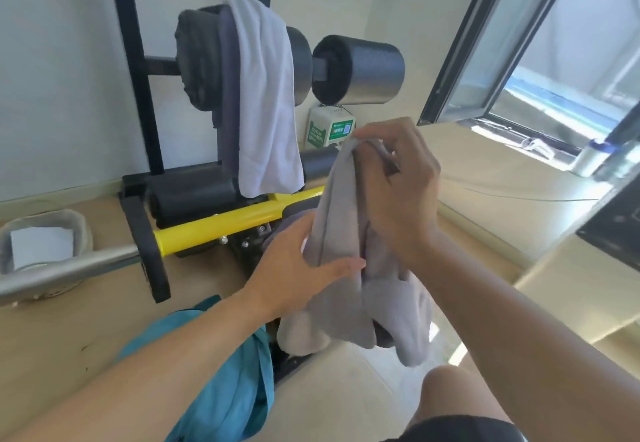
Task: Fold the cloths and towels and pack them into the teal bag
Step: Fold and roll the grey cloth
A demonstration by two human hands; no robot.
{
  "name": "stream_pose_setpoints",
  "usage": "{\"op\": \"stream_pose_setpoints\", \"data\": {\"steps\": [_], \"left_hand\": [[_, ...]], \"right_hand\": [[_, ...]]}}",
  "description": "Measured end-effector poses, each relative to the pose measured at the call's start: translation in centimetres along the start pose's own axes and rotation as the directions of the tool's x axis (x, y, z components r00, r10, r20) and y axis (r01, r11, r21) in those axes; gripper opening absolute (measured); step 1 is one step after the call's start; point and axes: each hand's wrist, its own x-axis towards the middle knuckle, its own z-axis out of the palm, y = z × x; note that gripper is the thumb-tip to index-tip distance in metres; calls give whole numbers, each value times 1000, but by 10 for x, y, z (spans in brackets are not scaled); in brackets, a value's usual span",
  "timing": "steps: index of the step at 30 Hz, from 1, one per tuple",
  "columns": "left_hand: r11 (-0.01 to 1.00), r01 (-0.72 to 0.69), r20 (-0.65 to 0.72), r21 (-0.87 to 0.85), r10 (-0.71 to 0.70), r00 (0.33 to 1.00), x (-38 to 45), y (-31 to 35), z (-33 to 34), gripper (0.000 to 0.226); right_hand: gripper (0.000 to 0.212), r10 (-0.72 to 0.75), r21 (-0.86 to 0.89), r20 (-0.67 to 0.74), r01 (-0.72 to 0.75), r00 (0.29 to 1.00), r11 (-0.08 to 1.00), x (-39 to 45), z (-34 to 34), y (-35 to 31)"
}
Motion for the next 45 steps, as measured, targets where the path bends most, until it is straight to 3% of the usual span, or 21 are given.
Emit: {"op": "stream_pose_setpoints", "data": {"steps": [3, 5, 6, 7, 10, 14, 16, 20, 22, 24, 27, 30, 32, 34, 36, 40, 42, 45], "left_hand": [[996, -73, -146, -59, 64, 987, -11, 4, -25, 29], [993, -37, -250, -113, 8, 968, -13, 1, -51, 12], [992, -18, -270, -122, -15, 963, -13, -3, -64, 19], [995, -5, -271, -103, -23, 962, -12, -8, -78, 27], [997, 73, -278, 32, -61, 959, -13, -27, -108, 44], [982, 183, -436, 51, -143, 889, -14, -50, -132, 29], [971, 222, -483, 93, -151, 863, -13, -57, -141, 28], [947, 292, -546, 136, -174, 819, -16, -69, -152, 31], [927, 342, -582, 156, -193, 790, -18, -73, -156, 34], [906, 389, -631, 165, -206, 748, -17, -73, -159, 39], [892, 400, -695, 208, -153, 702, -15, -77, -171, 41], [888, 401, -722, 226, -124, 680, -17, -84, -188, 53], [886, 423, -718, 191, -168, 675, -20, -83, -190, 58], [870, 457, -671, 187, -226, 706, -22, -77, -181, 61], [867, 435, -572, 242, -235, 786, -24, -71, -164, 62], [901, 354, -352, 250, -256, 900, -24, -68, -141, 59], [896, 372, -314, 241, -291, 904, -19, -71, -138, 59], [912, 398, -408, 101, -327, 852, -9, -78, -126, 40]], "right_hand": [[13, 78, 90, 310, -111, 948, 990, 4, 28, -19], [9, 162, 58, 602, -245, 782, 968, 2, 48, -24], [9, 186, 28, 706, -289, 683, 957, -3, 58, -22], [10, 205, 13, 769, -336, 605, 942, -10, 66, -18], [19, 272, -7, 836, -487, 476, 873, -40, 82, 2], [30, 335, -78, 888, -616, 314, 784, -74, 98, 22], [32, 373, -94, 869, -630, 326, 770, -77, 109, 23], [26, 467, -71, 732, -627, 496, 776, -81, 124, 19], [27, 492, -124, 702, -592, 515, 797, -85, 127, 21], [26, 509, -245, 724, -516, 465, 820, -89, 127, 27], [24, 544, -426, 771, -368, 330, 826, -91, 129, 37], [26, 548, -418, 765, -386, 339, 822, -89, 131, 43], [24, 562, -330, 738, -527, 373, 783, -88, 131, 43], [18, 569, -179, 740, -711, 358, 680, -89, 135, 36], [16, 487, -45, 816, -806, 311, 591, -95, 142, 25], [26, 293, -69, 950, -837, 112, 543, -118, 157, 9], [17, 370, -81, 918, -845, 144, 528, -127, 161, 9], [12, 555, -43, 776, -854, 299, 519, -129, 161, 17]]}}
